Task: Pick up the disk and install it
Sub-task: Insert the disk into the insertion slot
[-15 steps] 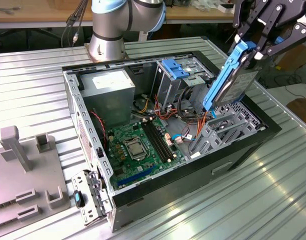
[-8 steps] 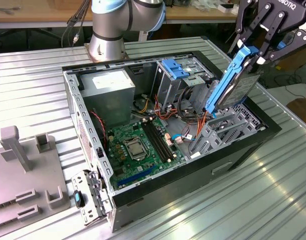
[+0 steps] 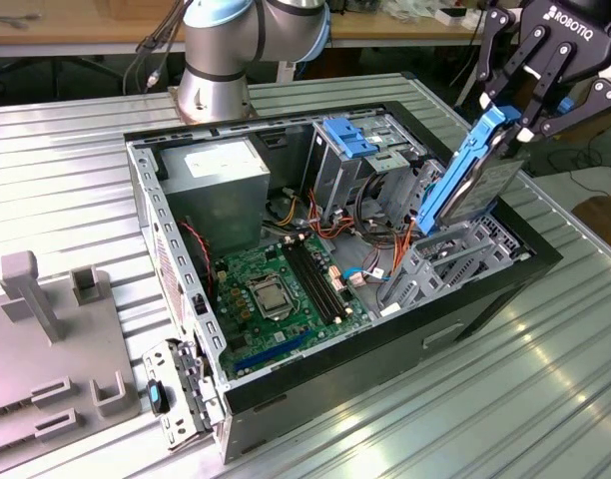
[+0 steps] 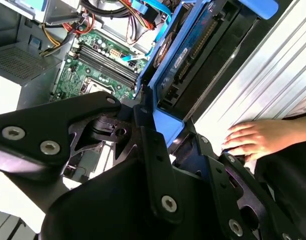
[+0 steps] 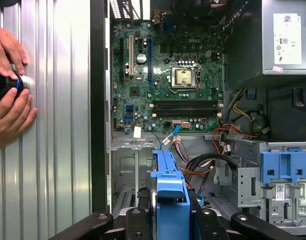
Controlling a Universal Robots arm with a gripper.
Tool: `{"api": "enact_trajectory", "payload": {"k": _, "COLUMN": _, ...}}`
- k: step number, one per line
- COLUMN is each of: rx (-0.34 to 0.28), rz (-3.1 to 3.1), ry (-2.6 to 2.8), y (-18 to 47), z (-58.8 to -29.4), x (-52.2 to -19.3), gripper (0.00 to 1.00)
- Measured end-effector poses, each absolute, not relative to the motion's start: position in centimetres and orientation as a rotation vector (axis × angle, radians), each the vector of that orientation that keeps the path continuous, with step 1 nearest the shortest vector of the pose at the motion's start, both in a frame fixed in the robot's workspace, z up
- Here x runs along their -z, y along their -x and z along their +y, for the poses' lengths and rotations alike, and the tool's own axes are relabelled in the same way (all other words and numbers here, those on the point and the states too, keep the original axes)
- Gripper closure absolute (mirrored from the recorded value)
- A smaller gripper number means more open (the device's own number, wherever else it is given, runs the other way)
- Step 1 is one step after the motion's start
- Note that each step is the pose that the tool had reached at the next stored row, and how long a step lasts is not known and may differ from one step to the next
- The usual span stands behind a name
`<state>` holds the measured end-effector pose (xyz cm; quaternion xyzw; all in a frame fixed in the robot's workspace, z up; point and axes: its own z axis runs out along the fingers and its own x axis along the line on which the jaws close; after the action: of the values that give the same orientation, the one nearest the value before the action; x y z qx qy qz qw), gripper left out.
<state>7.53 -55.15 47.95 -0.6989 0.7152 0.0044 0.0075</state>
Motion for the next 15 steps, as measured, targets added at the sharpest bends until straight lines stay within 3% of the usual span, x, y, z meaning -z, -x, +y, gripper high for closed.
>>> {"api": "enact_trajectory", "payload": {"k": 15, "rx": -0.014, "rz": 2.230, "ry": 2.191, "y": -7.6, "z": -56.7, "x": -46.5, "gripper": 0.63}}
